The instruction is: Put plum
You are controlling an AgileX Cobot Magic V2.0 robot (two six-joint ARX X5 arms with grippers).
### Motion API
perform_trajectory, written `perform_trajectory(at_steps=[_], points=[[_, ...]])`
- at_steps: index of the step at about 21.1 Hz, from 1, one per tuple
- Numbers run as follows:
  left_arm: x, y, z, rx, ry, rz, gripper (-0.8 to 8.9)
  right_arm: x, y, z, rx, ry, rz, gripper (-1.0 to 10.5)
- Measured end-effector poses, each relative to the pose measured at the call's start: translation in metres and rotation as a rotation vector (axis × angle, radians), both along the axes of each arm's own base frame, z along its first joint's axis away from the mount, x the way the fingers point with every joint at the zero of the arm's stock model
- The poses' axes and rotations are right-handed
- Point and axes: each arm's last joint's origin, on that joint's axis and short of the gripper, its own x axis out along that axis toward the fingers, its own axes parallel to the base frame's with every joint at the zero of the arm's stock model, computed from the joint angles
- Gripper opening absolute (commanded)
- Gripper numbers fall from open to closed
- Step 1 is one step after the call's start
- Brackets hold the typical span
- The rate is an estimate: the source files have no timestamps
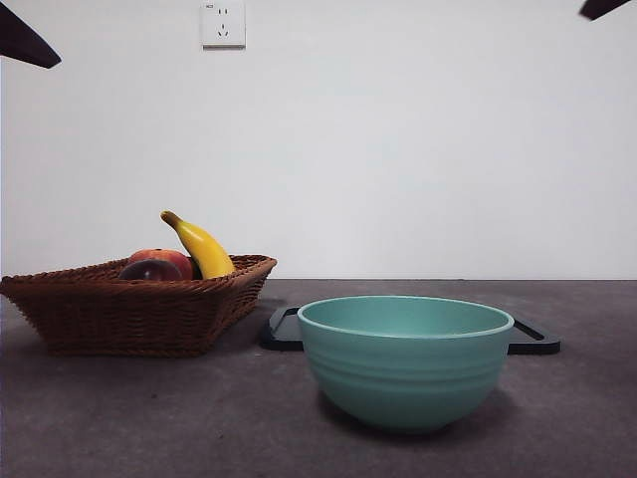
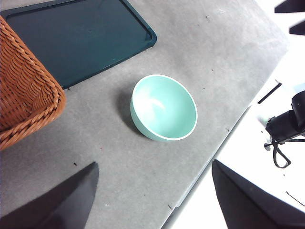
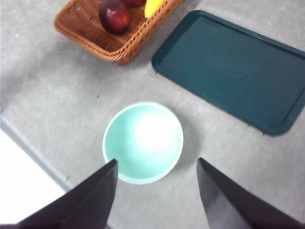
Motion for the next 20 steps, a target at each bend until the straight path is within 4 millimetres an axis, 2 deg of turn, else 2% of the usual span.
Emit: perform_trajectory(at_steps=[4,6,20], points=[[0.0,0.0,0.0,0.0,0.0,0.0,3.74,-0.014,-0.004,-0.018,0.072,0.084,0.114,2.6],[0.0,0.0,0.0,0.0,0.0,0.0,3.74,-0.015,-0.004,-0.024,0.073,0.109,0.127,2.6],[0.0,0.0,0.0,0.001,0.004,0.0,3.69,-0.015,-0.004,-0.025,0.075,0.105,0.127,2.6]])
